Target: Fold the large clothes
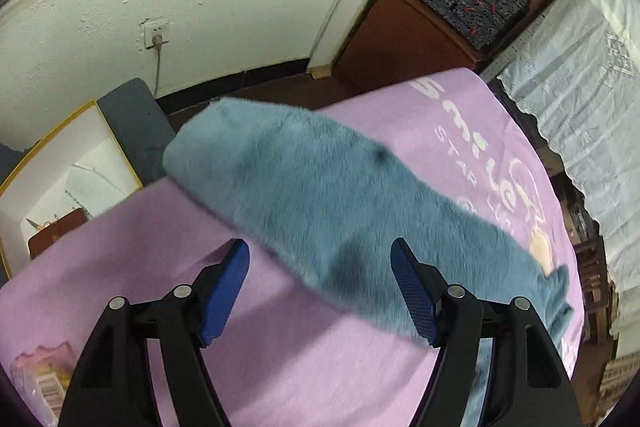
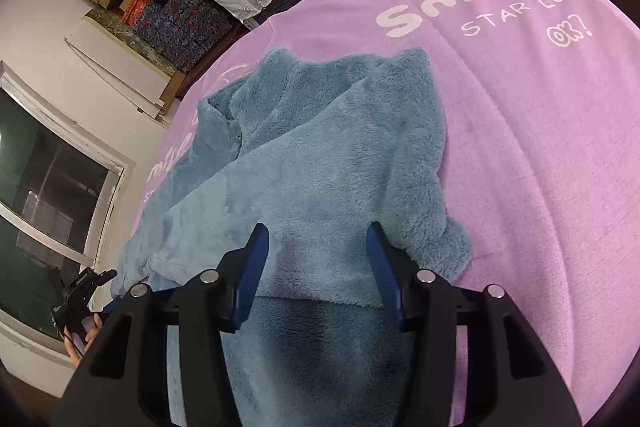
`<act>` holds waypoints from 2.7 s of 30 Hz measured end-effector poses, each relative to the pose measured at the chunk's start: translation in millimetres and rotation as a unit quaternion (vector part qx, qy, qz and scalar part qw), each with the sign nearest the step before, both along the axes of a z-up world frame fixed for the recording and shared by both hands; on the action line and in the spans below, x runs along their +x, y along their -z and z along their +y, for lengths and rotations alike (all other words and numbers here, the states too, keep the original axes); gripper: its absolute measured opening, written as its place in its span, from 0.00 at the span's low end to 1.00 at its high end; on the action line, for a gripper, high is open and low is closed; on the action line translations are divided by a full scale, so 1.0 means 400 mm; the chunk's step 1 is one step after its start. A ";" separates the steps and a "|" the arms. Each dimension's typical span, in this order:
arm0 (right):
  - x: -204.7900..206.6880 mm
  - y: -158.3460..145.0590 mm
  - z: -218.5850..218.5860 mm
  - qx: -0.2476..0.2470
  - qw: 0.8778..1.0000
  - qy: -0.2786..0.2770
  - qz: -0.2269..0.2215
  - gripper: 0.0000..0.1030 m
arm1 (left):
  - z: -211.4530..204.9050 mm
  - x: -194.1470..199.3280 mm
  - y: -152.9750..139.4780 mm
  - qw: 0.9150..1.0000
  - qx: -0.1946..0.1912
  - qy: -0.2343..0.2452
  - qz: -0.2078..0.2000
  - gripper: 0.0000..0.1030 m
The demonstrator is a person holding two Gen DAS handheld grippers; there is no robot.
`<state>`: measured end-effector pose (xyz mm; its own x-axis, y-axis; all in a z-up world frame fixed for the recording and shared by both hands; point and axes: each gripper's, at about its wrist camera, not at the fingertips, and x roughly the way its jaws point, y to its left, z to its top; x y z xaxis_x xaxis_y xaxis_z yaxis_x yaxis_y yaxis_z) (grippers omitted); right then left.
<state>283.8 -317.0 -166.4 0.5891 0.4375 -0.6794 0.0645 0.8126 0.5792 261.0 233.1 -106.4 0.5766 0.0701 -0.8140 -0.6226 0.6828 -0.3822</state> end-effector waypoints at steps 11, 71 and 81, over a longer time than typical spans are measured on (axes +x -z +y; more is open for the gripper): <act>-0.048 -0.047 -0.009 -0.024 0.999 0.033 -0.015 0.59 | 0.000 0.042 0.013 1.000 0.021 0.004 -0.011 0.09; -0.091 -0.192 0.292 -0.160 0.969 -0.111 -0.151 0.61 | -0.555 0.145 0.005 0.898 0.312 0.311 0.022 0.80; -0.028 -0.103 0.612 -0.453 0.846 -0.200 -0.198 0.64 | -0.450 0.151 0.044 0.935 0.186 0.298 0.040 0.83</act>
<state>272.7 -72.3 -125.3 0.7774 0.0610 -0.6261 -0.3735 0.8456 -0.3813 321.2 53.3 -124.1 0.5414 0.0427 -0.8396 -0.1049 0.9943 -0.0171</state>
